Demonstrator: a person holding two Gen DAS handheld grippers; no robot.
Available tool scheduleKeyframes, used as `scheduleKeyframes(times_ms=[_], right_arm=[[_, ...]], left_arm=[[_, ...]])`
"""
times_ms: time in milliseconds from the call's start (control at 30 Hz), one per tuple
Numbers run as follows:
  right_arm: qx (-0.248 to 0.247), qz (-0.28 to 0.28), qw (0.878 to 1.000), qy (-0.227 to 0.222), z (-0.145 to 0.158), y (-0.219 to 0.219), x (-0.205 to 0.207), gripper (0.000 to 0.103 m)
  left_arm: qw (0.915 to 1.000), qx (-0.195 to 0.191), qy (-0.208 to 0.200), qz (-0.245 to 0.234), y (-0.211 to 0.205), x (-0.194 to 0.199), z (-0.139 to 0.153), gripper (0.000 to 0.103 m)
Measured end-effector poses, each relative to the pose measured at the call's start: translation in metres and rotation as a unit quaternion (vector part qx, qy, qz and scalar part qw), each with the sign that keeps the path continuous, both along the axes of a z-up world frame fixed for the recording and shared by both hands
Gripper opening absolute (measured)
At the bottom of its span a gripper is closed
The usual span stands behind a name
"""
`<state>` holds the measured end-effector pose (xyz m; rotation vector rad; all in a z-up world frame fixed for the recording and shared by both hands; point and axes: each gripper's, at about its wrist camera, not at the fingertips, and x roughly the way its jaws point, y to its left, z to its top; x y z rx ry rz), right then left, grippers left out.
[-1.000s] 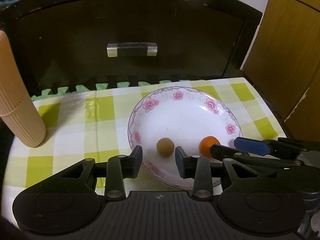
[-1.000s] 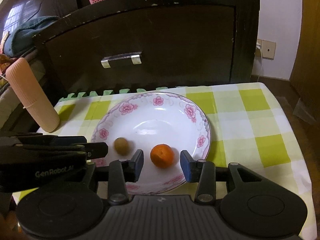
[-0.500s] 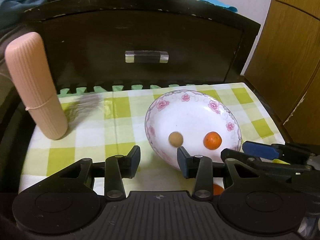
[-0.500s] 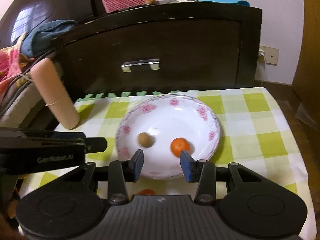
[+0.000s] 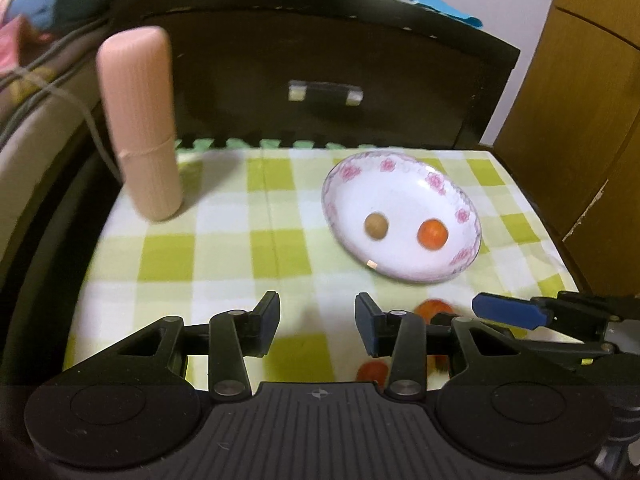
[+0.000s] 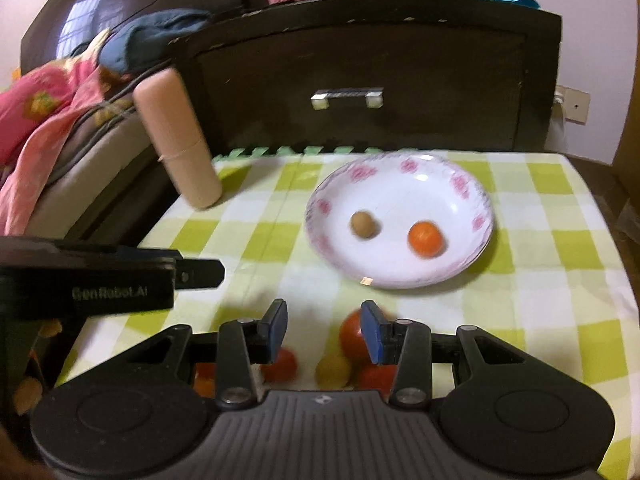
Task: Organize fruits
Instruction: 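Move both tools back toward the remaining fruits on the tablecloth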
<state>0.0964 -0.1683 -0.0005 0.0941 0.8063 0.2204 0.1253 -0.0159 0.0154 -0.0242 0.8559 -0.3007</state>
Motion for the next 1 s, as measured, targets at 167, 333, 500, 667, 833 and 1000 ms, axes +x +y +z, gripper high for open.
scheduleKeyframes(times_ms=[167, 333, 500, 667, 833, 1000], right_arm=[[-0.003, 0.024, 1.0, 0.013, -0.005, 0.014, -0.016, 0.039], [-0.005, 0.046, 0.999, 0.019, -0.008, 0.025, -0.029, 0.039], [-0.007, 0.07, 0.997, 0.021, -0.009, 0.039, -0.04, 0.039], [-0.01, 0.087, 0.996, 0.021, -0.008, 0.047, -0.043, 0.039], [-0.008, 0.088, 0.996, 0.023, -0.008, 0.045, -0.045, 0.039], [-0.005, 0.085, 0.996, 0.024, -0.008, 0.042, -0.043, 0.039]], left_arm=[[0.9999, 0.007, 0.006, 0.01, 0.017, -0.02, 0.001, 0.05], [0.9996, 0.01, 0.006, 0.027, 0.038, -0.038, 0.007, 0.052], [0.9988, 0.007, 0.023, 0.042, 0.056, -0.055, 0.007, 0.053], [0.9976, 0.023, 0.047, 0.046, 0.061, -0.068, -0.004, 0.053], [0.9948, 0.051, 0.073, 0.048, 0.057, -0.064, -0.019, 0.053], [0.9914, 0.079, 0.086, 0.059, 0.056, -0.063, -0.033, 0.056]])
